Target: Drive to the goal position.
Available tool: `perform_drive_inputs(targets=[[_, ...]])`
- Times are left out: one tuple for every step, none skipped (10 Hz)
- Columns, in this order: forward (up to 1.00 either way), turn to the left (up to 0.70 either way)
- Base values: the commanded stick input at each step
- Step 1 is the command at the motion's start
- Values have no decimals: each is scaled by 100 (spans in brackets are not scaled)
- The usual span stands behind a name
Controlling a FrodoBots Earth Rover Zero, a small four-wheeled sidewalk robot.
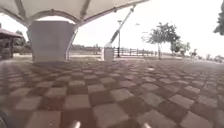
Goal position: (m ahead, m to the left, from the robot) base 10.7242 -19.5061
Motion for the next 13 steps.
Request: perform_drive_inputs(targets=[[70, 0], [70, 0], [70, 0], [70, 0], [70, 0], [70, 0], [70, 0], [70, 0], [70, 0], [70, 0], [70, 0], [70, 0], [70, 0]])
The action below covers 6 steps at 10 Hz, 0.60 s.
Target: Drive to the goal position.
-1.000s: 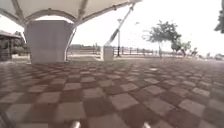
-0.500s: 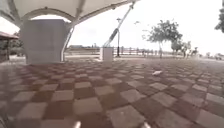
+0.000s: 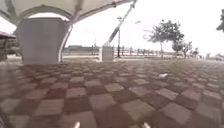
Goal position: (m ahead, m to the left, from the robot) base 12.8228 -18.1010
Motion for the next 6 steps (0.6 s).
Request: perform_drive_inputs(targets=[[70, 0], [70, 0], [70, 0], [70, 0], [70, 0], [70, 0]])
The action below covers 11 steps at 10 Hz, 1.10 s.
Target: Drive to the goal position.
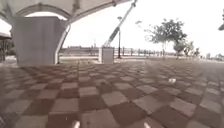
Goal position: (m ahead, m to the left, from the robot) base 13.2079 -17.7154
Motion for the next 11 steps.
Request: perform_drive_inputs(targets=[[70, 0], [70, 0], [70, 0], [70, 0], [70, 0], [70, 0], [70, 0], [70, 0], [70, 0], [70, 0], [70, 0]])
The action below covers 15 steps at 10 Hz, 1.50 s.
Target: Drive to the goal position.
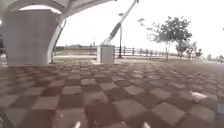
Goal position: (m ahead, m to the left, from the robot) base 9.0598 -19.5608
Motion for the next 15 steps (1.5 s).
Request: perform_drive_inputs(targets=[[70, 0], [70, 0], [70, -27], [70, -27], [70, -27], [70, -21], [70, -7], [70, 0], [70, -1], [70, -23], [70, -27], [70, -27], [70, -27], [70, -27], [70, -27]])
